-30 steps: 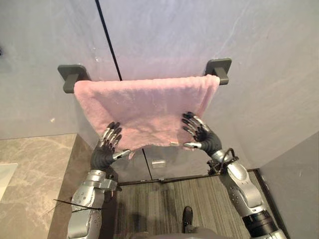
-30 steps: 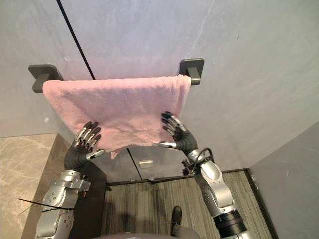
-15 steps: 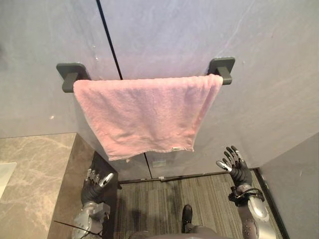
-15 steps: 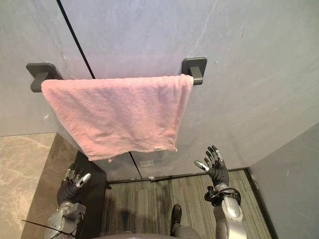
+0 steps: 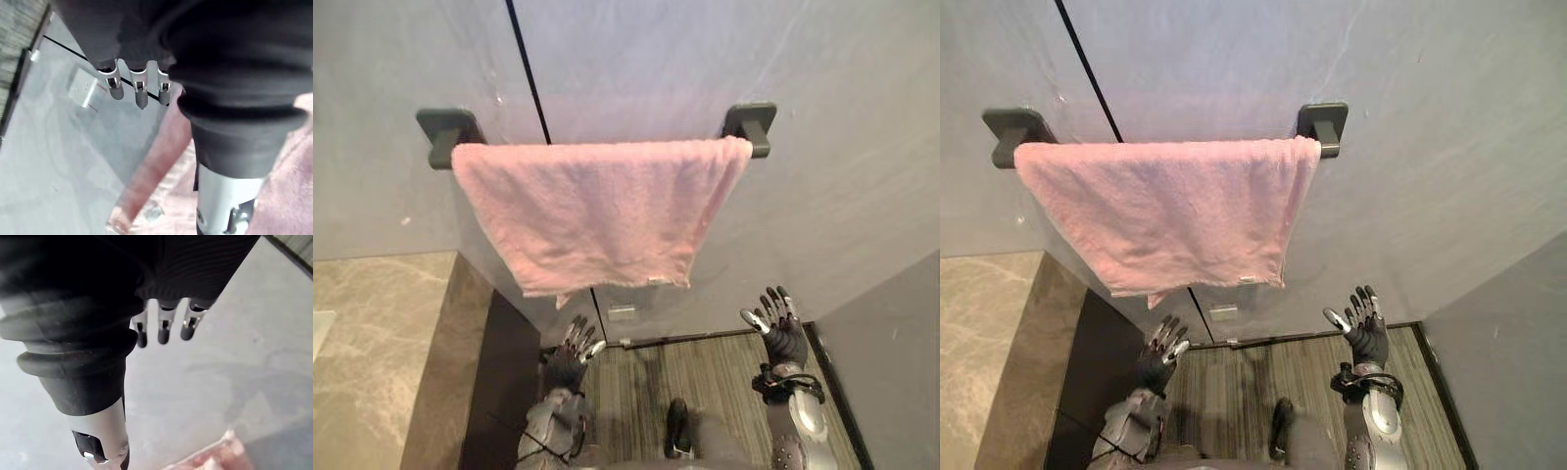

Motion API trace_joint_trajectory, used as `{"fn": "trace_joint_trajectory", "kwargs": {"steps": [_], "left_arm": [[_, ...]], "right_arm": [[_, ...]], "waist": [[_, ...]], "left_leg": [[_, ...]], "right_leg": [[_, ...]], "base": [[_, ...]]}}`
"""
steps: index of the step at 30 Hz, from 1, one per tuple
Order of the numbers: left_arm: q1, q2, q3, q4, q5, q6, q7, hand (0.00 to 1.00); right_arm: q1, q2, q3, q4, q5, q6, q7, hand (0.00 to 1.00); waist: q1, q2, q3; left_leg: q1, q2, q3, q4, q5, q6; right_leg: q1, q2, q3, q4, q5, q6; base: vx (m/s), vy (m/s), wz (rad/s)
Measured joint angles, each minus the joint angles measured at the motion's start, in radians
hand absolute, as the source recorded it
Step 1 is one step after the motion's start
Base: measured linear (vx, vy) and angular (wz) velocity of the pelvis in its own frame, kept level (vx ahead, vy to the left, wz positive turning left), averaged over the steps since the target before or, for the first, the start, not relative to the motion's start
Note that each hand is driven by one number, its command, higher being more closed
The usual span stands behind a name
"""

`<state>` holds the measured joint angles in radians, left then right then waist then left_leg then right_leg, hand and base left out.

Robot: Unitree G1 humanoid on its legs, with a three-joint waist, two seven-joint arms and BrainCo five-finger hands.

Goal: Organize washtable

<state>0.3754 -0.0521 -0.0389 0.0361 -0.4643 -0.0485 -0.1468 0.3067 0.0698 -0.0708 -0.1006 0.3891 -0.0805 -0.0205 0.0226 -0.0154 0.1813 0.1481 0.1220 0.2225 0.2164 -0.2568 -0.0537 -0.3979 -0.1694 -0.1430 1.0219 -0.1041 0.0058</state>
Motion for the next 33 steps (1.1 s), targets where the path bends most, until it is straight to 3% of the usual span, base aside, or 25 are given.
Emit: {"fn": "trace_joint_trajectory", "kwargs": {"steps": [1, 2, 3, 4, 5, 6, 7, 8, 9, 10, 12, 15, 16, 18, 19, 20, 21, 23, 24, 26, 29, 31, 33], "left_arm": [[0.002, 0.005, 0.001, -0.006, 0.000, -0.001, 0.001, 0.00], [0.001, 0.018, 0.003, -0.014, -0.001, -0.001, 0.003, 0.00], [-0.002, 0.029, 0.015, -0.020, -0.008, -0.002, 0.007, 0.00], [-0.006, 0.026, 0.029, -0.019, -0.015, -0.003, 0.015, 0.00], [-0.005, 0.020, 0.031, -0.019, -0.018, -0.004, 0.016, 0.00], [-0.006, 0.003, 0.034, -0.015, -0.036, -0.015, 0.018, 0.00], [-0.019, -0.001, 0.048, 0.006, -0.048, -0.018, 0.027, 0.00], [-0.031, 0.006, 0.048, 0.016, -0.054, -0.020, 0.031, 0.00], [-0.049, 0.017, 0.050, 0.026, -0.055, -0.025, 0.042, 0.00], [-0.056, 0.021, 0.059, 0.026, -0.059, -0.028, 0.047, 0.00], [-0.040, -0.010, 0.071, 0.029, -0.074, -0.028, 0.065, 0.00], [-0.013, -0.012, 0.055, 0.034, -0.084, -0.039, 0.071, 0.00], [-0.005, -0.015, 0.060, 0.034, -0.095, -0.038, 0.084, 0.00], [0.021, -0.021, 0.069, 0.029, -0.115, -0.039, 0.088, 0.00], [0.024, -0.023, 0.077, 0.028, -0.116, -0.039, 0.087, 0.00], [0.034, -0.021, 0.100, 0.025, -0.117, -0.038, 0.086, 0.00], [0.042, -0.013, 0.120, 0.022, -0.118, -0.039, 0.083, 0.00], [0.042, -0.014, 0.122, 0.025, -0.116, -0.039, 0.079, 0.00], [0.038, -0.016, 0.120, 0.025, -0.114, -0.038, 0.075, 0.00], [0.015, -0.015, 0.119, 0.026, -0.107, -0.038, 0.062, 0.00], [-0.040, -0.011, 0.092, 0.027, -0.084, -0.037, 0.059, 0.00], [-0.084, -0.008, 0.066, 0.035, -0.075, -0.037, 0.059, 0.00], [-0.114, -0.006, 0.031, 0.039, -0.074, -0.037, 0.059, 0.00]], "right_arm": [[-0.001, -0.001, 0.010, 0.001, 0.001, -0.002, 0.002, 0.00], [-0.003, 0.000, 0.024, 0.004, 0.002, -0.011, 0.005, 0.00], [-0.018, -0.003, 0.035, 0.022, 0.000, -0.013, 0.008, 0.00], [-0.068, -0.001, 0.032, 0.063, -0.006, -0.018, 0.016, 0.00], [-0.090, -0.005, 0.029, 0.096, -0.007, -0.023, 0.016, 0.00], [-0.125, -0.027, 0.030, 0.143, -0.006, -0.024, 0.020, 0.00], [-0.145, -0.048, 0.043, 0.180, -0.006, -0.014, 0.029, 0.00], [-0.147, -0.051, 0.048, 0.181, -0.004, -0.009, 0.033, 0.00], [-0.159, -0.053, 0.053, 0.182, 0.000, -0.005, 0.041, 0.00], [-0.191, -0.063, 0.067, 0.184, 0.004, 0.003, 0.044, 0.00], [-0.232, -0.098, 0.106, 0.190, 0.015, 0.002, 0.045, 0.00], [-0.217, -0.150, 0.120, 0.196, 0.022, -0.003, 0.045, 0.00], [-0.218, -0.158, 0.121, 0.196, 0.024, -0.003, 0.046, 0.00], [-0.205, -0.164, 0.126, 0.194, 0.033, -0.003, 0.050, 0.00], [-0.197, -0.167, 0.126, 0.195, 0.031, 0.000, 0.062, 0.00], [-0.185, -0.165, 0.125, 0.194, 0.030, 0.001, 0.076, 0.00], [-0.176, -0.164, 0.114, 0.186, 0.029, -0.002, 0.090, 0.00], [-0.149, -0.164, 0.087, 0.183, 0.030, -0.002, 0.089, 0.00], [-0.106, -0.163, 0.074, 0.165, 0.030, -0.001, 0.089, 0.00], [-0.048, -0.155, 0.063, 0.113, 0.030, 0.000, 0.090, 0.00], [-0.003, -0.127, -0.015, 0.075, 0.030, -0.006, 0.089, 0.00], [0.011, -0.113, -0.067, 0.077, 0.030, -0.006, 0.088, 0.00], [0.018, -0.107, -0.102, 0.082, 0.031, -0.007, 0.086, 0.00]], "waist": [[-0.008, -0.007, 0.000], [-0.009, -0.024, -0.006], [-0.001, -0.034, -0.011], [0.004, -0.008, -0.003], [0.009, 0.017, -0.010], [0.009, 0.029, -0.011], [0.014, 0.016, -0.024], [0.014, 0.013, -0.028], [0.019, 0.010, -0.028], [0.032, 0.011, -0.029], [0.043, 0.038, -0.029], [0.036, 0.025, -0.037], [0.036, 0.013, -0.034], [0.035, 0.018, -0.028], [0.031, 0.031, -0.012], [0.018, 0.006, -0.034], [0.012, 0.015, -0.024], [-0.009, 0.029, -0.019], [-0.030, 0.036, -0.021], [-0.057, 0.042, -0.027], [-0.099, 0.073, -0.062], [-0.118, 0.083, -0.080], [-0.135, 0.082, -0.080]], "left_leg": [[0.003, 0.000, -0.017, 0.012, 0.000, 0.000], [-0.006, -0.011, -0.045, 0.045, -0.002, -0.003], [-0.049, -0.008, -0.071, 0.109, -0.007, -0.009], [-0.133, 0.004, -0.124, 0.149, -0.029, -0.017], [-0.136, 0.005, -0.150, 0.075, -0.003, 0.001], [-0.143, 0.008, -0.156, 0.029, 0.077, -0.032], [-0.202, -0.018, -0.185, 0.082, 0.072, -0.033], [-0.243, -0.020, -0.201, 0.126, 0.068, -0.038], [-0.306, -0.018, -0.225, 0.193, 0.060, -0.050], [-0.351, -0.001, -0.249, 0.236, 0.053, -0.063], [-0.360, 0.051, -0.287, 0.266, 0.055, -0.071], [-0.346, 0.075, -0.360, 0.251, 0.101, -0.102], [-0.357, 0.072, -0.350, 0.248, 0.132, -0.083], [-0.401, 0.096, -0.271, 0.275, 0.212, 0.016], [-0.406, 0.115, -0.226, 0.244, 0.283, 0.095], [-0.386, 0.116, -0.208, 0.129, 0.364, 0.057], [-0.392, 0.147, -0.157, 0.245, 0.278, 0.067], [-0.384, 0.177, -0.063, 0.527, 0.153, 0.099], [-0.329, 0.196, -0.001, 0.606, 0.125, 0.100], [-0.228, 0.219, 0.078, 0.622, 0.117, 0.112], [-0.112, 0.228, 0.123, 0.519, 0.122, 0.104], [-0.070, 0.226, 0.142, 0.453, 0.128, 0.095], [-0.051, 0.226, 0.145, 0.370, 0.157, 0.051]], "right_leg": [[0.008, -0.022, 0.012, 0.047, 0.004, -0.005], [0.047, -0.065, 0.025, 0.011, 0.103, -0.045], [0.073, -0.065, 0.001, -0.019, 0.095, -0.051], [0.085, -0.046, -0.022, -0.069, 0.104, -0.066], [0.090, -0.030, -0.014, -0.092, 0.089, -0.070], [0.096, -0.036, 0.025, -0.099, 0.005, -0.119], [0.145, -0.059, 0.162, -0.236, -0.102, -0.034], [0.183, -0.059, 0.223, -0.330, -0.136, 0.033], [0.247, -0.046, 0.270, -0.456, -0.183, 0.141], [0.276, -0.026, 0.272, -0.524, -0.225, 0.181], [0.318, 0.029, 0.220, -0.564, -0.238, 0.178], [0.360, 0.067, 0.124, -0.544, -0.262, 0.135], [0.356, 0.071, 0.104, -0.528, -0.273, 0.114], [0.357, 0.082, 0.063, -0.499, -0.256, 0.083], [0.320, 0.085, 0.036, -0.457, -0.253, 0.046], [0.326, 0.093, 0.036, -0.604, -0.244, -0.003], [0.343, 0.097, -0.046, -0.649, -0.184, -0.043], [0.369, 0.098, -0.103, -0.676, -0.169, -0.069], [0.393, 0.098, -0.168, -0.705, -0.158, -0.086], [0.404, 0.098, -0.269, -0.736, -0.151, -0.098], [0.361, 0.085, -0.451, -0.742, -0.146, -0.105], [0.327, 0.041, -0.587, -0.724, -0.143, -0.102], [0.313, -0.016, -0.721, -0.705, -0.137, -0.093]], "base": [[0.16, -0.183, 0.87], [0.14, -0.168, 0.50], [0.05, -0.236, 0.59], [0.00, -0.187, 0.32], [-0.19, -0.196, 0.36], [-0.20, -0.221, 0.42], [-0.22, -0.276, 0.62], [-0.10, -0.251, 0.86], [-0.04, -0.311, 0.67], [-0.04, -0.375, 0.40], [-0.03, -0.319, 0.25], [-0.07, -0.228, 0.67], [-0.07, -0.253, 0.58], [-0.07, -0.246, 0.63], [-0.14, -0.196, 0.67], [-0.22, -0.249, 0.97], [-0.26, -0.235, 0.87], [-0.21, -0.272, 1.03], [-0.14, -0.207, 1.33], [-0.19, -0.155, 1.65], [-0.19, -0.061, 1.96], [-0.22, 0.017, 2.18], [-0.21, 0.084, 2.16]]}}
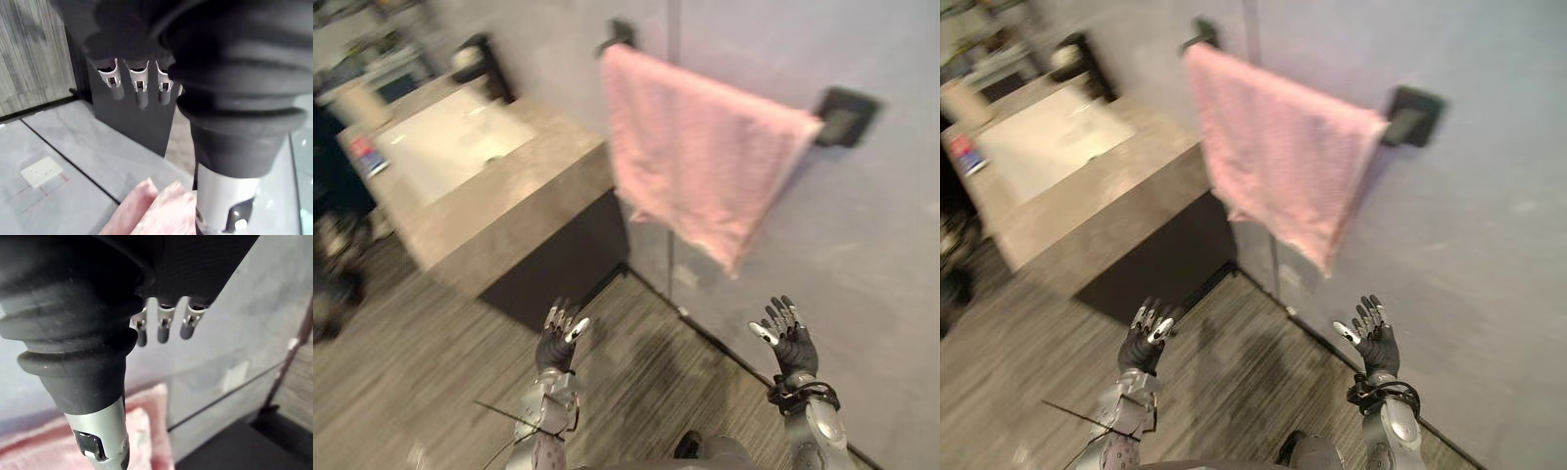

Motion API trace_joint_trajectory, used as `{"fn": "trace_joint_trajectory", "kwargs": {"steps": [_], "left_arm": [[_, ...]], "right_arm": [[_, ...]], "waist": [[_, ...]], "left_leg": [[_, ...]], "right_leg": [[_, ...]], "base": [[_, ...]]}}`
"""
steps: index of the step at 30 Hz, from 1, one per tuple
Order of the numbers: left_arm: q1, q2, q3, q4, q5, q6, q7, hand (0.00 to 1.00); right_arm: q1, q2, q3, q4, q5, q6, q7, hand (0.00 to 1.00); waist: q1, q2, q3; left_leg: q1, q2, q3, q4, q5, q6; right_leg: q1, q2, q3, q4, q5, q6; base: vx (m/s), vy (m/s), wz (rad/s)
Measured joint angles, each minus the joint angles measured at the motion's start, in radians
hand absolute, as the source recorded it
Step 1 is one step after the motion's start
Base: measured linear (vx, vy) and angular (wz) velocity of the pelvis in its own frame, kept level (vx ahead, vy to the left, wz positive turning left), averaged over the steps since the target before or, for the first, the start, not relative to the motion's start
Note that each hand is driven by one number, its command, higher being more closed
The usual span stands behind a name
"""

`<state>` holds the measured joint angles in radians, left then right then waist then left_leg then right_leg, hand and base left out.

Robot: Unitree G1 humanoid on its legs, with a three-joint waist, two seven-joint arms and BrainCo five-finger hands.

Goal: Organize washtable

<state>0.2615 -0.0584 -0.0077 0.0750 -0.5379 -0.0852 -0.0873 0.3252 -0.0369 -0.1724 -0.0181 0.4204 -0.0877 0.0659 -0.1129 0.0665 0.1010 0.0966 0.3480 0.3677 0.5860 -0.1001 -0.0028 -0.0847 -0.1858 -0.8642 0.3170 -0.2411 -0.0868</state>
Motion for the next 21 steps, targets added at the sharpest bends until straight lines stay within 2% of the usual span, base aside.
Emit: {"fn": "trace_joint_trajectory", "kwargs": {"steps": [2, 4, 6, 7, 9, 10, 11, 12, 13, 14, 15, 16, 17, 18, 19, 20, 21], "left_arm": [[-0.016, 0.003, -0.009, 0.020, 0.000, 0.000, 0.002, 0.00], [-0.017, 0.007, -0.010, 0.036, -0.001, 0.000, 0.006, 0.00], [-0.011, 0.011, -0.010, 0.039, -0.001, 0.000, 0.007, 0.00], [-0.011, 0.030, -0.011, 0.048, -0.001, 0.000, 0.007, 0.00], [-0.012, 0.047, -0.004, 0.055, -0.001, 0.002, 0.008, 0.00], [-0.007, 0.064, 0.012, 0.058, 0.000, 0.012, 0.011, 0.00], [0.012, 0.078, 0.041, 0.058, 0.001, 0.015, 0.025, 0.00], [0.025, 0.084, 0.064, 0.057, 0.002, 0.014, 0.028, 0.00], [0.033, 0.091, 0.103, 0.057, 0.010, 0.013, 0.034, 0.00], [0.030, 0.093, 0.121, 0.055, 0.016, 0.012, 0.042, 0.00], [0.030, 0.092, 0.130, 0.054, 0.028, 0.010, 0.047, 0.00], [0.034, 0.094, 0.134, 0.054, 0.045, 0.008, 0.049, 0.00], [0.038, 0.097, 0.137, 0.053, 0.048, 0.008, 0.050, 0.00], [0.045, 0.087, 0.139, 0.048, 0.051, 0.007, 0.053, 0.00], [0.051, 0.071, 0.140, 0.034, 0.051, 0.003, 0.057, 0.00], [0.053, 0.066, 0.138, 0.031, 0.051, -0.004, 0.061, 0.00], [0.054, 0.068, 0.139, 0.030, 0.051, -0.009, 0.070, 0.00]], "right_arm": [[-0.022, 0.000, -0.016, 0.036, 0.013, -0.002, -0.001, 0.00], [-0.059, 0.001, -0.016, 0.075, 0.037, -0.004, -0.002, 0.00], [-0.093, 0.008, -0.017, 0.104, 0.044, -0.004, -0.004, 0.00], [-0.119, 0.022, -0.017, 0.125, 0.053, -0.005, -0.007, 0.00], [-0.136, 0.032, -0.019, 0.125, 0.063, -0.010, -0.018, 0.00], [-0.141, 0.046, -0.001, 0.127, 0.063, -0.011, -0.022, 0.00], [-0.137, 0.053, 0.018, 0.132, 0.062, -0.009, -0.023, 0.00], [-0.132, 0.056, 0.031, 0.132, 0.062, -0.006, -0.023, 0.00], [-0.122, 0.066, 0.043, 0.124, 0.062, -0.004, -0.022, 0.00], [-0.111, 0.070, 0.048, 0.117, 0.062, -0.004, -0.022, 0.00], [-0.097, 0.072, 0.053, 0.113, 0.063, -0.003, -0.022, 0.00], [-0.091, 0.078, 0.064, 0.105, 0.064, -0.001, -0.022, 0.00], [-0.082, 0.081, 0.070, 0.101, 0.064, 0.000, -0.021, 0.00], [-0.066, 0.093, 0.077, 0.094, 0.064, 0.007, -0.022, 0.00], [-0.058, 0.099, 0.083, 0.084, 0.062, 0.009, -0.022, 0.00], [-0.058, 0.099, 0.099, 0.082, 0.062, 0.009, -0.021, 0.00], [-0.052, 0.097, 0.137, 0.076, 0.061, 0.010, -0.019, 0.00]], "waist": [[0.006, 0.001, -0.001], [0.019, 0.001, 0.000], [0.023, 0.001, 0.000], [0.026, -0.007, -0.001], [0.025, -0.012, -0.003], [0.041, -0.015, 0.004], [0.055, -0.017, 0.009], [0.061, -0.016, 0.008], [0.067, -0.015, 0.008], [0.066, -0.014, 0.008], [0.066, -0.020, 0.008], [0.066, -0.025, 0.017], [0.067, -0.027, 0.022], [0.068, -0.033, 0.026], [0.073, -0.032, 0.030], [0.072, -0.041, 0.037], [0.072, -0.072, 0.036]], "left_leg": [[0.008, 0.002, 0.008, -0.099, 0.031, -0.048], [-0.017, 0.002, 0.018, -0.190, 0.039, -0.073], [-0.054, -0.009, 0.043, -0.308, 0.020, -0.123], [-0.045, -0.039, 0.064, -0.387, -0.008, -0.167], [-0.039, -0.087, 0.061, -0.461, -0.013, -0.178], [-0.029, -0.139, 0.052, -0.510, -0.013, -0.176], [-0.011, -0.164, 0.049, -0.508, -0.014, -0.164], [-0.001, -0.169, 0.049, -0.504, -0.017, -0.159], [0.007, -0.175, 0.045, -0.495, -0.027, -0.141], [0.003, -0.179, 0.037, -0.491, -0.035, -0.128], [-0.008, -0.185, 0.027, -0.486, -0.039, -0.121], [-0.010, -0.196, 0.014, -0.478, -0.040, -0.118], [-0.010, -0.205, 0.004, -0.477, -0.041, -0.115], [-0.011, -0.211, -0.008, -0.478, -0.034, -0.104], [-0.011, -0.207, -0.013, -0.483, -0.037, -0.091], [-0.013, -0.208, -0.020, -0.482, -0.039, -0.088], [-0.017, -0.211, -0.038, -0.479, -0.036, -0.084]], "right_leg": [[-0.018, -0.050, -0.095, 0.036, 0.012, 0.000], [-0.034, -0.106, -0.161, 0.090, 0.027, -0.008], [-0.046, -0.155, -0.188, 0.136, 0.051, -0.005], [-0.049, -0.196, -0.211, 0.154, 0.079, 0.011], [-0.060, -0.220, -0.208, 0.147, 0.126, 0.030], [-0.062, -0.257, -0.166, 0.127, 0.185, 0.024], [-0.057, -0.261, -0.097, 0.093, 0.210, 0.027], [-0.045, -0.234, -0.041, 0.049, 0.203, 0.040], [-0.023, -0.171, 0.054, -0.040, 0.206, 0.040], [-0.021, -0.136, 0.142, -0.089, 0.256, 0.035], [-0.023, -0.129, 0.218, -0.091, 0.288, 0.036], [-0.042, -0.130, 0.372, -0.066, 0.318, 0.067], [-0.049, -0.129, 0.439, -0.055, 0.334, 0.087], [-0.050, -0.123, 0.534, -0.064, 0.364, 0.133], [-0.042, -0.110, 0.570, -0.068, 0.347, 0.156], [-0.040, -0.105, 0.580, -0.034, 0.303, 0.172], [-0.005, -0.077, 0.588, -0.055, 0.208, 0.163]], "base": [[-0.24, 0.191, 1.80], [-0.23, 0.347, 1.43], [-0.23, 0.524, 1.33], [-0.18, 0.500, 1.16], [-0.14, 0.446, 0.91], [-0.18, 0.508, 0.71], [-0.15, 0.355, 0.52], [-0.18, 0.310, 0.26], [-0.11, 0.112, 0.33], [-0.13, 0.137, 0.43], [-0.13, 0.163, 0.47], [-0.11, 0.179, 0.35], [-0.10, 0.161, 0.38], [-0.07, 0.098, 0.27], [-0.07, 0.055, 0.31], [-0.06, -0.077, 0.35], [-0.05, -0.113, 0.33]]}}
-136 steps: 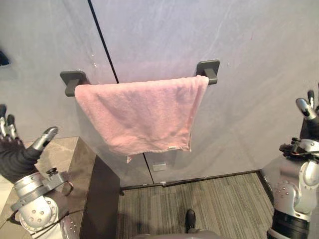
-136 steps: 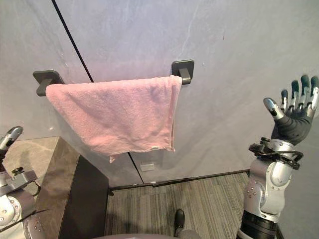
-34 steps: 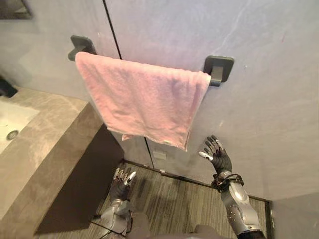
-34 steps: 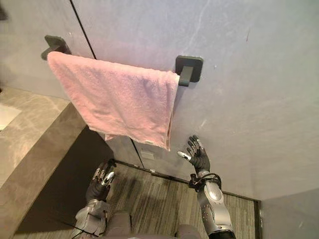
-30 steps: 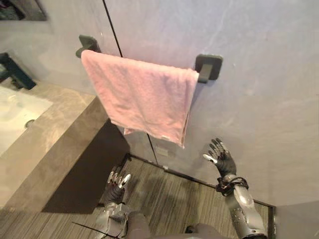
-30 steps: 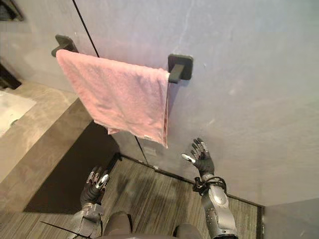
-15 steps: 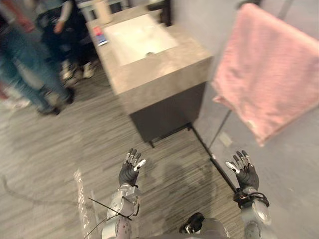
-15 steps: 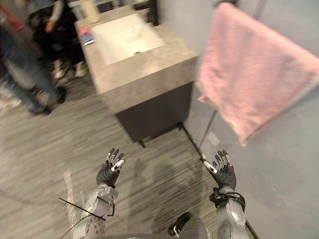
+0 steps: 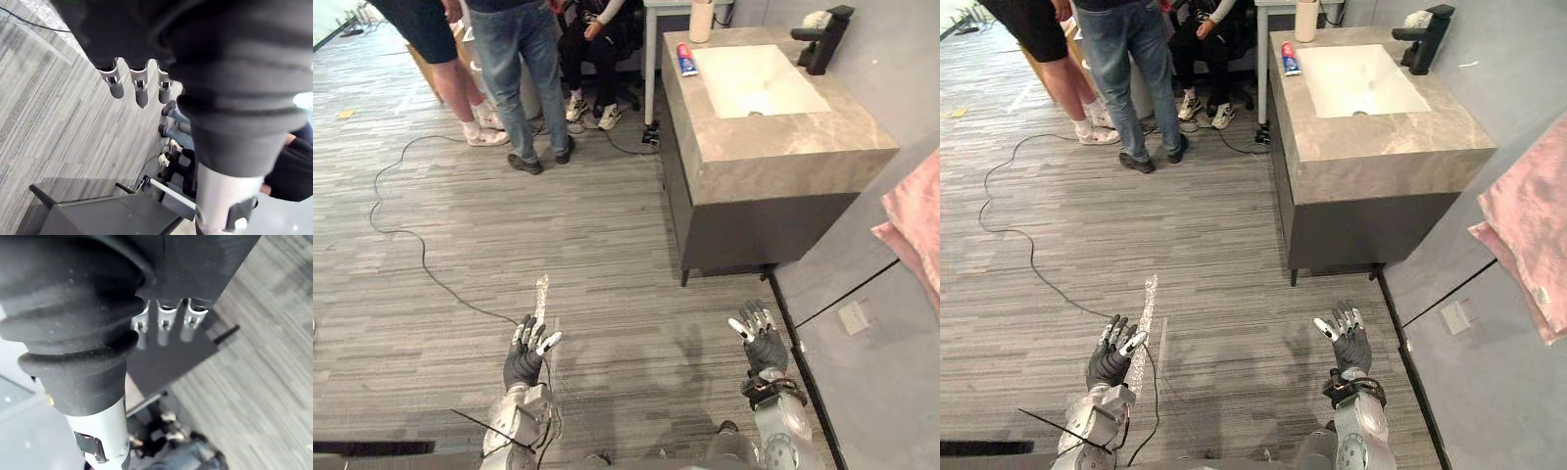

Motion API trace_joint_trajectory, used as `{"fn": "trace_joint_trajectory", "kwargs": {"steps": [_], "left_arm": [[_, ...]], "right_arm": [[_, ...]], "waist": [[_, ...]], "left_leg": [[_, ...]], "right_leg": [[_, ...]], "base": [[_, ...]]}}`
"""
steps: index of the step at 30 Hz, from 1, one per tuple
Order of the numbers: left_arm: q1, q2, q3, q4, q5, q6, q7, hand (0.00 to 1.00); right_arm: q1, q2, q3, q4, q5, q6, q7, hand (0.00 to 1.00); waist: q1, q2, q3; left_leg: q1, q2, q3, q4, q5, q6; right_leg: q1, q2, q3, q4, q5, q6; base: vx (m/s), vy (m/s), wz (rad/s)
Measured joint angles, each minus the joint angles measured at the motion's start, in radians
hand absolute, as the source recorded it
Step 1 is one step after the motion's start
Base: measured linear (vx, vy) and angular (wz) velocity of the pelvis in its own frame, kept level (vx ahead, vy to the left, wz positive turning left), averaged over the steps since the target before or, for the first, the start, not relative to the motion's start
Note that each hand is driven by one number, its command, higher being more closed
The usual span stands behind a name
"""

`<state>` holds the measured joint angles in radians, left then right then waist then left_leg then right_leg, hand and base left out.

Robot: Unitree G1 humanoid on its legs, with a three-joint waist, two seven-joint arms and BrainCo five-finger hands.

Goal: Organize washtable

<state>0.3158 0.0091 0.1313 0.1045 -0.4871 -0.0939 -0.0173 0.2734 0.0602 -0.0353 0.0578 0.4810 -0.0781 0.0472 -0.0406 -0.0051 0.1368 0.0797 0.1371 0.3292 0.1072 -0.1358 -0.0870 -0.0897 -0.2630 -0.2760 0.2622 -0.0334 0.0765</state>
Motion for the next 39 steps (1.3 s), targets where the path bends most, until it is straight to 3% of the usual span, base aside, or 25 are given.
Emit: {"fn": "trace_joint_trajectory", "kwargs": {"steps": [2, 4, 8, 11, 17, 20, 21, 23, 24, 25, 26, 27, 29, 31, 33, 35, 36, 37, 38, 39], "left_arm": [[0.027, -0.013, -0.003, -0.018, 0.000, 0.000, 0.000, 0.00], [0.051, -0.044, -0.003, -0.046, -0.003, -0.004, 0.001, 0.00], [0.078, -0.081, -0.017, -0.060, -0.039, -0.004, 0.017, 0.00], [0.075, -0.080, -0.015, -0.073, -0.052, -0.004, 0.020, 0.00], [0.104, -0.082, 0.004, -0.112, -0.072, -0.004, 0.044, 0.00], [0.105, -0.083, 0.007, -0.130, -0.072, -0.004, 0.047, 0.00], [0.102, -0.084, 0.006, -0.138, -0.072, -0.004, 0.047, 0.00], [0.096, -0.082, -0.007, -0.155, -0.072, -0.005, 0.054, 0.00], [0.095, -0.079, -0.010, -0.156, -0.071, -0.005, 0.061, 0.00], [0.092, -0.073, -0.015, -0.164, -0.069, -0.005, 0.064, 0.00], [0.098, -0.057, -0.030, -0.193, -0.046, -0.018, 0.066, 0.00], [0.089, -0.030, -0.033, -0.193, -0.040, -0.026, 0.068, 0.00], [0.053, 0.008, -0.053, -0.193, -0.040, -0.040, 0.064, 0.00], [0.026, 0.008, -0.057, -0.184, -0.041, -0.041, 0.064, 0.00], [-0.012, 0.012, -0.062, -0.171, -0.039, -0.041, 0.063, 0.00], [-0.044, 0.014, -0.076, -0.146, -0.028, -0.041, 0.064, 0.00], [-0.047, 0.015, -0.102, -0.141, -0.028, -0.041, 0.062, 0.00], [-0.051, 0.004, -0.130, -0.127, -0.028, -0.040, 0.059, 0.00], [-0.050, -0.012, -0.170, -0.108, -0.028, -0.040, 0.059, 0.00], [-0.048, -0.023, -0.182, -0.106, -0.029, -0.040, 0.058, 0.00]], "right_arm": [[-0.004, 0.001, 0.021, -0.008, -0.001, -0.001, 0.017, 0.00], [-0.013, -0.004, 0.019, -0.009, 0.000, -0.001, 0.021, 0.00], [-0.019, -0.033, 0.013, -0.005, -0.002, -0.001, 0.017, 0.00], [-0.019, -0.040, 0.014, -0.005, -0.021, -0.001, 0.016, 0.00], [-0.003, -0.006, 0.077, -0.004, -0.020, 0.000, 0.014, 0.00], [-0.008, 0.008, 0.116, -0.004, -0.020, 0.000, 0.014, 0.00], [-0.010, 0.008, 0.116, -0.004, -0.020, 0.000, 0.015, 0.00], [-0.010, -0.001, 0.111, -0.006, -0.020, 0.000, 0.015, 0.00], [-0.001, -0.007, 0.113, -0.011, -0.020, 0.001, 0.014, 0.00], [0.023, -0.009, 0.114, -0.026, -0.020, 0.001, 0.014, 0.00], [0.050, -0.006, 0.110, -0.043, -0.021, -0.002, 0.013, 0.00], [0.059, -0.003, 0.118, -0.042, -0.021, 0.003, 0.015, 0.00], [0.063, -0.002, 0.105, -0.044, -0.021, 0.002, 0.017, 0.00], [0.064, -0.001, 0.079, -0.043, -0.021, 0.006, 0.018, 0.00], [0.066, 0.002, 0.042, -0.044, -0.028, 0.008, 0.017, 0.00], [0.073, 0.000, 0.039, -0.044, -0.029, 0.008, 0.016, 0.00], [0.094, 0.001, 0.042, -0.045, -0.029, 0.008, 0.016, 0.00], [0.107, -0.004, 0.046, -0.045, -0.029, 0.010, 0.017, 0.00], [0.102, -0.015, 0.045, -0.047, -0.029, 0.012, 0.016, 0.00], [0.096, -0.016, 0.048, -0.049, -0.029, 0.012, 0.016, 0.00]], "waist": [[0.001, -0.017, -0.006], [0.006, -0.018, -0.007], [0.007, 0.023, -0.004], [0.007, 0.024, -0.003], [0.033, -0.012, 0.001], [0.047, -0.034, 0.008], [0.052, -0.038, 0.015], [0.047, -0.026, 0.048], [0.031, -0.025, 0.055], [0.016, -0.037, 0.061], [0.000, -0.035, 0.079], [-0.003, -0.032, 0.079], [-0.026, -0.028, 0.078], [-0.028, -0.021, 0.083], [-0.047, -0.014, 0.087], [-0.062, -0.013, 0.086], [-0.083, -0.026, 0.075], [-0.101, -0.026, 0.065], [-0.109, 0.026, 0.059], [-0.108, 0.043, 0.058]], "left_leg": [[-0.008, -0.002, -0.026, 0.002, 0.004, -0.007], [-0.010, 0.017, -0.032, -0.004, 0.012, -0.019], [-0.004, 0.035, -0.041, -0.038, 0.030, -0.039], [-0.015, 0.037, -0.062, -0.040, 0.035, -0.040], [-0.039, 0.027, -0.093, -0.035, 0.034, -0.040], [-0.076, 0.004, -0.118, -0.014, 0.007, -0.022], [-0.083, -0.003, -0.125, 0.001, -0.005, -0.016], [-0.104, -0.012, -0.165, 0.072, -0.041, 0.005], [-0.103, -0.029, -0.196, 0.096, -0.056, 0.016], [-0.096, -0.047, -0.223, 0.108, -0.068, 0.036], [-0.081, -0.056, -0.250, 0.143, -0.105, 0.073], [-0.067, -0.046, -0.266, 0.145, -0.119, 0.087], [-0.063, -0.038, -0.303, 0.132, -0.127, 0.100], [-0.030, -0.042, -0.306, 0.095, -0.138, 0.107], [0.042, -0.050, -0.303, 0.025, -0.132, 0.091], [0.113, -0.056, -0.299, -0.012, -0.153, 0.047], [0.154, -0.065, -0.302, -0.003, -0.171, 0.017], [0.164, -0.060, -0.308, 0.027, -0.182, -0.001], [0.135, -0.020, -0.296, 0.129, -0.193, -0.021], [0.107, 0.000, -0.284, 0.213, -0.186, -0.040]], "right_leg": [[0.061, 0.029, 0.021, -0.112, -0.007, 0.006], [0.065, 0.053, 0.029, -0.126, -0.007, 0.010], [0.065, 0.073, 0.026, -0.126, -0.004, 0.029], [0.066, 0.074, 0.018, -0.126, -0.004, 0.029], [0.071, 0.063, 0.019, -0.134, 0.000, 0.034], [0.070, 0.030, -0.020, -0.131, -0.004, 0.029], [0.068, 0.015, -0.031, -0.116, -0.013, 0.014], [0.021, -0.028, -0.048, 0.073, -0.029, -0.007], [-0.050, -0.070, -0.006, 0.269, -0.003, -0.088], [-0.126, -0.095, 0.052, 0.430, 0.084, -0.224], [-0.222, -0.118, 0.125, 0.624, 0.149, -0.212], [-0.253, -0.076, 0.109, 0.649, 0.010, -0.114], [-0.282, 0.021, 0.054, 0.491, -0.086, -0.046], [-0.299, 0.088, 0.013, 0.277, -0.081, -0.031], [-0.289, 0.149, -0.073, -0.049, 0.023, 0.002], [-0.300, 0.184, -0.118, -0.124, 0.072, -0.083], [-0.293, 0.192, -0.127, -0.110, 0.065, -0.146], [-0.293, 0.194, -0.114, -0.067, 0.148, -0.206], [-0.293, 0.221, -0.137, -0.011, 0.115, -0.201], [-0.284, 0.234, -0.132, 0.002, 0.088, -0.199]], "base": [[-0.04, -0.118, 0.25], [-0.04, -0.095, 0.08], [-0.03, -0.070, 0.04], [-0.02, -0.017, 0.19], [-0.01, 0.020, 0.17], [0.01, 0.047, 0.34], [0.02, 0.137, 0.52], [-0.01, 0.179, 0.69], [0.00, 0.240, 1.05], [0.10, 0.279, 1.33], [0.18, 0.235, 1.02], [0.19, 0.130, 0.67], [0.30, 0.056, 0.45], [0.41, 0.018, 0.13], [0.49, -0.033, 0.14], [0.51, -0.098, 0.36], [0.61, -0.148, 0.60], [0.75, -0.198, 0.67], [0.64, -0.176, 0.28], [0.63, -0.161, -0.28]]}}
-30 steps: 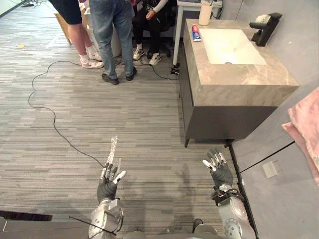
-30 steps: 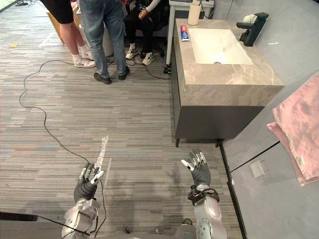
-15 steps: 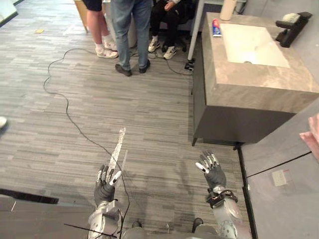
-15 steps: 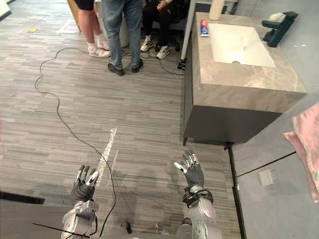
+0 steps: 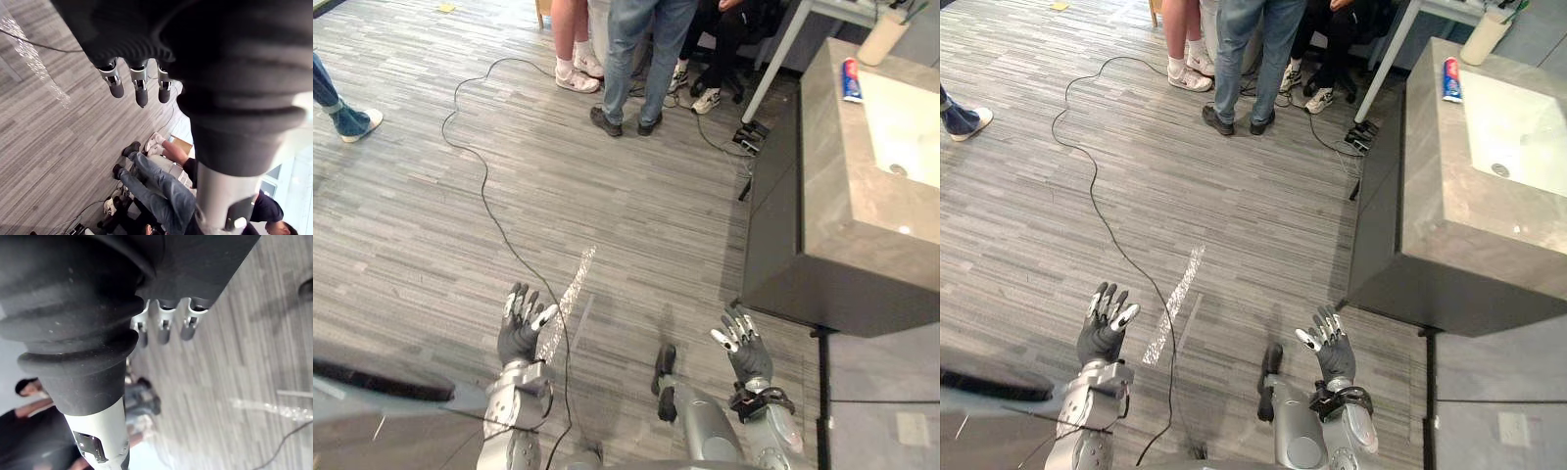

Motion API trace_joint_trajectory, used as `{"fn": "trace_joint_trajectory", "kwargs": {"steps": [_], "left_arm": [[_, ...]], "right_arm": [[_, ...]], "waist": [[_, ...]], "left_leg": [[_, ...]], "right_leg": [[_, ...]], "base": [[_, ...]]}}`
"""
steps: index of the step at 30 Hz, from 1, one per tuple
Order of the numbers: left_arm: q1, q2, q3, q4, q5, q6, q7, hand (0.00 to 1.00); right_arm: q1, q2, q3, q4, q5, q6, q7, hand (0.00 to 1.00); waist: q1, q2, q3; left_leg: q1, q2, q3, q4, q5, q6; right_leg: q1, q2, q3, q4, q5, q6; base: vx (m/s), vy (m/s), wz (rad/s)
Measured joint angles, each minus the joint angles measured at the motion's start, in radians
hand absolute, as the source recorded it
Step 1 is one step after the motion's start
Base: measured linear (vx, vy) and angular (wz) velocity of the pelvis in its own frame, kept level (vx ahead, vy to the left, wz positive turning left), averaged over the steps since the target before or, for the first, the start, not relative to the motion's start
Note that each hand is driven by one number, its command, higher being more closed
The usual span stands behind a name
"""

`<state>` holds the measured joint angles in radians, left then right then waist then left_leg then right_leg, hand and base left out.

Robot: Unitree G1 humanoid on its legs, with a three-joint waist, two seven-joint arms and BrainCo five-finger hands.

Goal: Organize washtable

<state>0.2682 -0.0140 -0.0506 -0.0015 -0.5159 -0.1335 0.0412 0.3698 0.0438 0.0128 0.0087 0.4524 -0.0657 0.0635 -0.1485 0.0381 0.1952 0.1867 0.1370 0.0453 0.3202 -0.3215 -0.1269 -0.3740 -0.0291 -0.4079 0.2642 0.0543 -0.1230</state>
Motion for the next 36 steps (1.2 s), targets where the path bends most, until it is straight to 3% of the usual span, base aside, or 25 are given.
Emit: {"fn": "trace_joint_trajectory", "kwargs": {"steps": [1, 2, 3, 4, 6, 8, 10, 12, 13, 15, 16, 18, 19, 20, 21, 22, 23, 25, 27, 29, 31, 33, 34, 35, 36], "left_arm": [[0.022, -0.018, -0.010, 0.010, -0.004, 0.001, -0.004, 0.00], [0.041, -0.032, -0.014, 0.035, -0.010, 0.005, -0.008, 0.00], [0.046, -0.033, -0.017, 0.049, -0.017, 0.008, -0.011, 0.00], [0.060, -0.033, -0.021, 0.072, -0.022, 0.019, -0.015, 0.00], [0.090, -0.035, -0.019, 0.073, -0.024, 0.022, -0.015, 0.00], [0.112, -0.044, -0.011, 0.071, -0.024, 0.023, -0.014, 0.00], [0.127, -0.048, 0.010, 0.071, -0.025, 0.034, -0.015, 0.00], [0.157, -0.061, 0.041, 0.056, -0.041, 0.042, -0.013, 0.00], [0.202, -0.074, 0.059, 0.024, -0.042, 0.042, -0.011, 0.00], [0.244, -0.084, 0.092, -0.026, -0.042, 0.041, -0.010, 0.00], [0.247, -0.086, 0.100, -0.033, -0.042, 0.041, -0.008, 0.00], [0.258, -0.091, 0.128, -0.070, -0.041, 0.040, 0.007, 0.00], [0.268, -0.089, 0.147, -0.109, -0.042, 0.034, 0.007, 0.00], [0.266, -0.080, 0.154, -0.122, -0.042, 0.028, 0.007, 0.00], [0.242, -0.061, 0.153, -0.121, -0.041, 0.027, 0.008, 0.00], [0.233, -0.054, 0.148, -0.119, -0.041, 0.027, 0.008, 0.00], [0.218, -0.035, 0.142, -0.118, -0.039, 0.028, 0.007, 0.00], [0.180, -0.007, 0.140, -0.114, -0.031, 0.028, 0.007, 0.00], [0.145, 0.008, 0.164, -0.112, -0.011, 0.027, 0.014, 0.00], [0.134, 0.010, 0.173, -0.109, 0.003, 0.023, 0.027, 0.00], [0.132, 0.017, 0.170, -0.104, 0.017, 0.019, 0.026, 0.00], [0.125, 0.016, 0.163, -0.101, 0.018, 0.020, 0.025, 0.00], [0.124, 0.018, 0.156, -0.096, 0.021, 0.021, 0.023, 0.00], [0.123, 0.019, 0.127, -0.086, 0.023, 0.020, 0.017, 0.00], [0.108, -0.009, 0.091, -0.033, 0.030, 0.022, 0.006, 0.00]], "right_arm": [[-0.011, -0.002, 0.011, -0.009, 0.006, 0.002, -0.002, 0.00], [-0.011, -0.012, 0.028, -0.040, 0.016, 0.002, -0.005, 0.00], [-0.013, -0.012, 0.039, -0.054, 0.023, 0.002, -0.009, 0.00], [-0.013, -0.007, 0.042, -0.091, 0.035, -0.002, -0.022, 0.00], [-0.016, -0.001, 0.037, -0.118, 0.057, -0.013, -0.042, 0.00], [-0.028, -0.003, 0.034, -0.118, 0.070, -0.022, -0.046, 0.00], [-0.033, -0.001, 0.036, -0.119, 0.076, -0.022, -0.046, 0.00], [-0.018, -0.003, 0.036, -0.124, 0.073, -0.021, -0.046, 0.00], [0.001, -0.009, 0.039, -0.136, 0.064, -0.021, -0.041, 0.00], [0.012, -0.026, 0.047, -0.154, 0.051, -0.022, -0.036, 0.00], [0.012, -0.030, 0.048, -0.154, 0.047, -0.021, -0.036, 0.00], [0.014, -0.036, 0.089, -0.138, 0.045, -0.010, -0.022, 0.00], [0.016, -0.024, 0.128, -0.135, 0.043, -0.003, 0.002, 0.00], [0.015, -0.011, 0.144, -0.132, 0.042, 0.001, 0.009, 0.00], [0.005, 0.005, 0.177, -0.126, 0.037, 0.005, 0.019, 0.00], [-0.003, 0.005, 0.183, -0.114, 0.033, 0.005, 0.028, 0.00], [-0.050, 0.006, 0.191, -0.083, 0.027, 0.005, 0.040, 0.00], [-0.077, 0.006, 0.177, -0.057, 0.027, 0.003, 0.044, 0.00], [-0.087, 0.007, 0.157, -0.025, 0.018, 0.002, 0.044, 0.00], [-0.085, 0.009, 0.126, -0.011, 0.006, 0.001, 0.042, 0.00], [-0.084, 0.011, 0.089, 0.021, -0.006, 0.002, 0.039, 0.00], [-0.084, 0.013, 0.062, 0.037, -0.020, 0.003, 0.038, 0.00], [-0.083, 0.013, 0.055, 0.048, -0.024, 0.003, 0.032, 0.00], [-0.063, 0.013, 0.053, 0.041, -0.028, 0.000, 0.026, 0.00], [-0.067, -0.012, 0.035, 0.051, -0.030, 0.002, 0.020, 0.00]], "waist": [[0.001, 0.019, 0.000], [0.006, 0.031, -0.004], [0.009, 0.032, -0.004], [0.027, 0.022, -0.002], [0.054, 0.000, -0.002], [0.073, -0.004, -0.001], [0.104, -0.015, 0.006], [0.110, -0.027, 0.009], [0.116, -0.032, -0.003], [0.139, -0.029, -0.008], [0.141, -0.030, -0.011], [0.176, -0.049, -0.052], [0.193, -0.074, -0.070], [0.187, -0.094, -0.074], [0.174, -0.137, -0.092], [0.169, -0.135, -0.094], [0.168, -0.129, -0.094], [0.144, -0.125, -0.093], [0.136, -0.114, -0.089], [0.127, -0.080, -0.086], [0.099, -0.057, -0.080], [0.098, -0.044, -0.073], [0.097, -0.048, -0.075], [0.091, -0.067, -0.078], [0.105, -0.011, -0.078]], "left_leg": [[-0.072, 0.034, 0.015, 0.213, 0.063, -0.095], [-0.159, 0.069, 0.016, 0.464, 0.155, -0.146], [-0.194, 0.090, 0.026, 0.578, 0.162, -0.144], [-0.273, 0.146, 0.092, 0.807, 0.155, -0.096], [-0.344, 0.191, 0.195, 0.892, 0.102, 0.009], [-0.439, 0.215, 0.237, 0.843, 0.055, 0.086], [-0.523, 0.208, 0.228, 0.641, 0.036, 0.119], [-0.546, 0.167, 0.151, 0.358, 0.052, 0.091], [-0.536, 0.131, 0.058, 0.141, 0.087, 0.034], [-0.549, 0.127, -0.041, -0.026, 0.118, -0.018], [-0.556, 0.127, -0.059, -0.041, 0.118, -0.018], [-0.560, 0.117, -0.060, 0.075, 0.234, -0.057], [-0.569, 0.101, -0.037, 0.167, 0.238, -0.026], [-0.572, 0.100, -0.005, 0.211, 0.221, -0.016], [-0.570, 0.089, 0.040, 0.282, 0.208, 0.003], [-0.559, 0.088, 0.055, 0.297, 0.204, 0.008], [-0.493, 0.088, 0.100, 0.271, 0.182, 0.031], [-0.381, 0.083, 0.171, 0.179, 0.153, 0.067], [-0.259, 0.066, 0.243, 0.081, 0.143, 0.083], [-0.151, 0.063, 0.306, -0.019, 0.115, 0.086], [-0.060, 0.049, 0.378, -0.104, 0.094, 0.083], [-0.009, 0.044, 0.429, -0.143, 0.073, 0.075], [0.016, 0.025, 0.454, -0.165, 0.069, 0.070], [0.052, -0.020, 0.441, -0.170, 0.041, 0.047], [0.053, 0.006, 0.433, -0.108, -0.014, 0.041]], "right_leg": [[0.032, 0.038, 0.031, 0.015, -0.046, 0.001], [0.085, 0.082, 0.068, 0.003, -0.071, -0.012], [0.121, 0.103, 0.087, -0.011, -0.084, -0.016], [0.235, 0.147, 0.151, -0.066, -0.103, -0.025], [0.351, 0.157, 0.246, -0.126, -0.114, -0.027], [0.432, 0.151, 0.332, -0.166, -0.120, -0.018], [0.497, 0.126, 0.426, -0.167, -0.175, -0.009], [0.551, 0.099, 0.486, -0.143, -0.244, 0.001], [0.551, 0.080, 0.537, -0.090, -0.319, 0.016], [0.547, 0.059, 0.647, 0.018, -0.431, 0.053], [0.547, 0.050, 0.685, 0.041, -0.453, 0.071], [0.539, -0.011, 0.766, 0.070, -0.475, 0.099], [0.526, -0.047, 0.758, 0.091, -0.442, 0.101], [0.517, -0.076, 0.749, 0.104, -0.428, 0.110], [0.481, -0.113, 0.721, 0.165, -0.371, 0.115], [0.454, -0.116, 0.711, 0.211, -0.323, 0.112], [0.383, -0.117, 0.682, 0.345, -0.190, 0.083], [0.280, -0.159, 0.593, 0.523, -0.089, 0.060], [0.166, -0.195, 0.440, 0.697, -0.149, 0.052], [0.100, -0.213, 0.272, 0.737, -0.217, 0.044], [0.046, -0.213, 0.047, 0.636, -0.272, 0.067], [0.040, -0.183, -0.106, 0.496, -0.276, 0.073], [0.069, -0.164, -0.206, 0.368, -0.243, 0.054], [0.122, -0.156, -0.323, 0.232, -0.219, -0.078], [0.145, -0.105, -0.303, 0.193, -0.258, -0.030]], "base": [[0.66, -0.157, -0.82], [0.67, -0.147, -0.93], [0.79, -0.158, -1.22], [0.63, -0.108, -1.04], [0.60, -0.066, -1.19], [0.54, 0.054, -1.23], [0.60, 0.202, -1.37], [0.49, 0.276, -1.05], [0.49, 0.381, -1.11], [0.54, 0.462, -1.48], [0.64, 0.586, -1.66], [0.71, 0.684, -2.02], [0.61, 0.615, -1.76], [0.71, 0.685, -1.29], [0.44, 0.420, -0.79], [0.50, 0.509, -1.03], [0.37, 0.404, -0.89], [0.36, 0.386, -0.73], [0.30, 0.330, -0.70], [0.27, 0.205, -0.73], [0.30, 0.119, -0.68], [0.30, 0.060, -0.68], [0.35, 0.054, -0.73], [0.45, 0.044, -0.93], [0.38, 0.030, -0.87]]}}
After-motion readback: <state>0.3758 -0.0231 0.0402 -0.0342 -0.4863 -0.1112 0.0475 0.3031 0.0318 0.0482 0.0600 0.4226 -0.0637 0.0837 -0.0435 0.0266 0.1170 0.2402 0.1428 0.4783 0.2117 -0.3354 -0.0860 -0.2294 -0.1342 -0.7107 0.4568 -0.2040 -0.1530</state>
